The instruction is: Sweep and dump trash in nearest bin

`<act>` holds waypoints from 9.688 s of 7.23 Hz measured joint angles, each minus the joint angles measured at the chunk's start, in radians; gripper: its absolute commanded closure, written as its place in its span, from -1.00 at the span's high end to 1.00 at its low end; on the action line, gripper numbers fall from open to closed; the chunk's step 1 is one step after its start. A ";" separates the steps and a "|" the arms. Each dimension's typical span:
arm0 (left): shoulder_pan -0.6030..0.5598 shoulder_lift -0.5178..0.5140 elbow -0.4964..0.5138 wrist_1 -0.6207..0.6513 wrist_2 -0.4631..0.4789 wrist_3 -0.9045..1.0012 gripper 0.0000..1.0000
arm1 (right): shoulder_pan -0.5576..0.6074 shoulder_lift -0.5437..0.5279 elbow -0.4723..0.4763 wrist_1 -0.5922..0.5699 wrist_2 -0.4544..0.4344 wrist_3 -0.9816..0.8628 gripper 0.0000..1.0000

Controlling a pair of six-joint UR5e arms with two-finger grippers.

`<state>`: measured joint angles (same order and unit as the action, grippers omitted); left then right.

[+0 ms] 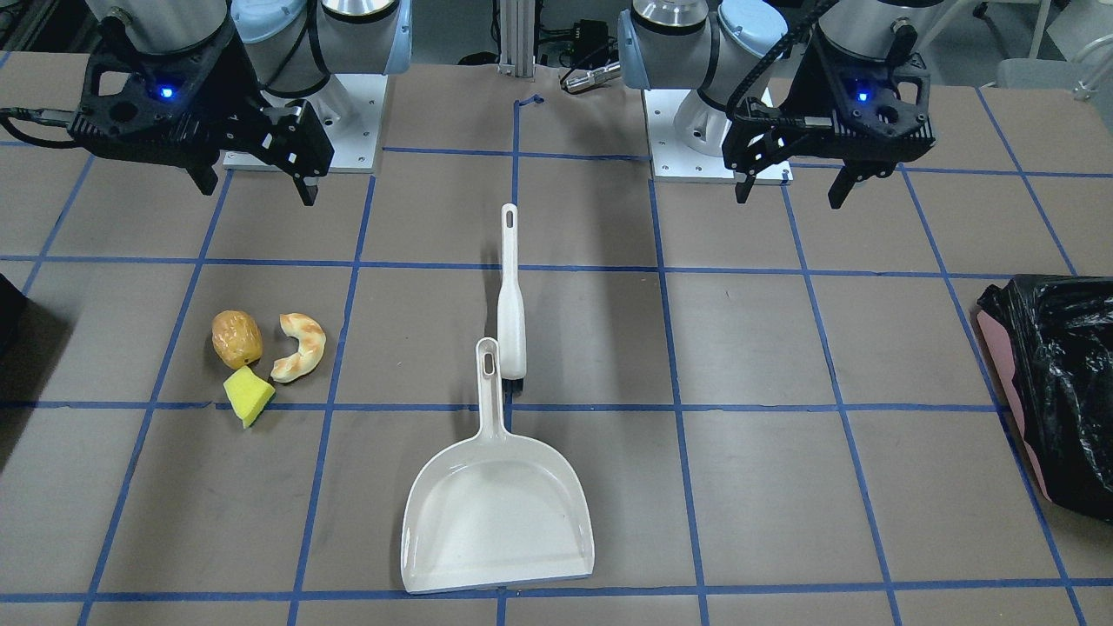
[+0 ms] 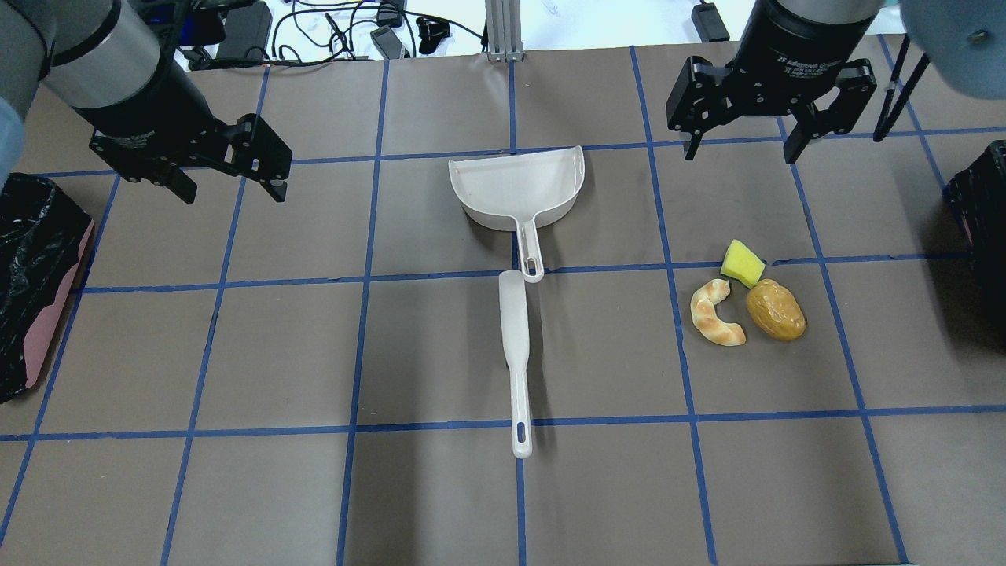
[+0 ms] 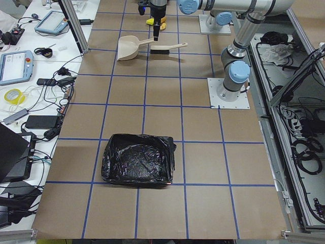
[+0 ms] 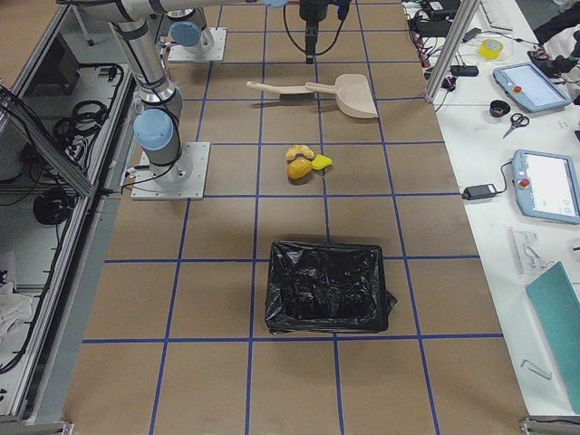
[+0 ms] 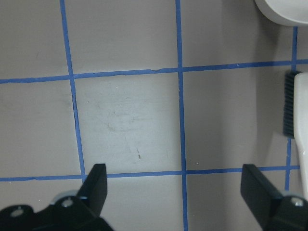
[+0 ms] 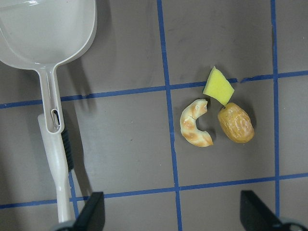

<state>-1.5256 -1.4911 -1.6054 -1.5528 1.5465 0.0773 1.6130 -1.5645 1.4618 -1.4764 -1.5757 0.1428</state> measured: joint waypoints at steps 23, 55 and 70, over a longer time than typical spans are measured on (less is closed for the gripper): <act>-0.250 -0.011 -0.182 0.073 -0.021 -0.123 1.00 | 0.006 0.090 0.010 -0.037 0.000 -0.006 1.00; -0.595 -0.279 -0.288 0.498 -0.125 -0.731 -1.00 | -0.343 0.304 -0.028 0.117 -0.448 -1.273 -1.00; -0.900 -0.653 0.078 0.668 -0.158 -1.365 -1.00 | -0.610 0.197 0.533 -0.972 -0.501 -2.268 -1.00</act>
<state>-2.4254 -2.1441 -1.5278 -0.8848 1.3882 -1.2872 1.0033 -1.3677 1.9952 -2.4486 -2.0769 -2.1248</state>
